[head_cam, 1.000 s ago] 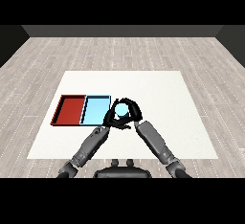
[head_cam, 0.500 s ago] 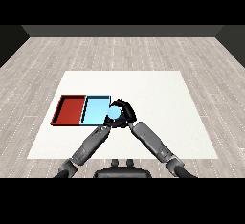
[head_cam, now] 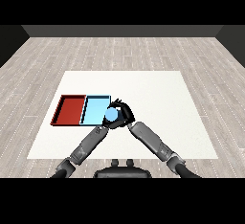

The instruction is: Pick the blue can and put it in the blue box

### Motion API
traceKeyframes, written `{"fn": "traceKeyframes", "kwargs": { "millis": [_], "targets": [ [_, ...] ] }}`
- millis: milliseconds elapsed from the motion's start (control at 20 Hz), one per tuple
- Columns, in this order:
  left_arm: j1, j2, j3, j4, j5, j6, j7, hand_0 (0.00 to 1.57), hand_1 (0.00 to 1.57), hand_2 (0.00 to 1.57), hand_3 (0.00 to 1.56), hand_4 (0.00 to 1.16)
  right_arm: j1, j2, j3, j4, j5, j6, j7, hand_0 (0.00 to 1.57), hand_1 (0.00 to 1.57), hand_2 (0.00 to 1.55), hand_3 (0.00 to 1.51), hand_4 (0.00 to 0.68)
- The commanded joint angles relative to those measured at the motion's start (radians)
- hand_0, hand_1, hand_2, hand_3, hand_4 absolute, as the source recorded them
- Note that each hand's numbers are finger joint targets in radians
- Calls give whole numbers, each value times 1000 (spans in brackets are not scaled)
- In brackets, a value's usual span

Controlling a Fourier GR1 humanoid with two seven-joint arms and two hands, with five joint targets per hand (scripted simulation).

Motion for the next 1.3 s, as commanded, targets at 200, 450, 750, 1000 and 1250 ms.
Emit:
{"fn": "traceKeyframes", "kwargs": {
  "millis": [200,450,750,1000,1250],
  "targets": [
    [-66,-50,70,47,59,10,-36,774,774,819,684,673,-9,23,79,24,-91,-29,-46,1437,1437,1451,1391,606],
    [10,-50,6,-11,59,54,-47,831,831,881,738,666,13,23,-9,-7,-34,33,11,1432,1432,1451,1392,588],
    [-8,-48,88,50,164,-80,-98,1425,1425,1347,1000,683,41,24,-40,-18,-145,78,-23,1267,1267,1371,1326,415],
    [7,-51,37,41,182,-17,-58,1571,1571,1516,1448,1097,44,24,-59,-33,-85,66,33,0,0,0,0,0],
    [-42,-51,69,57,169,-21,-37,1571,1571,1520,1454,1121,59,24,-92,-29,-50,98,29,0,0,0,0,0]
  ]
}}
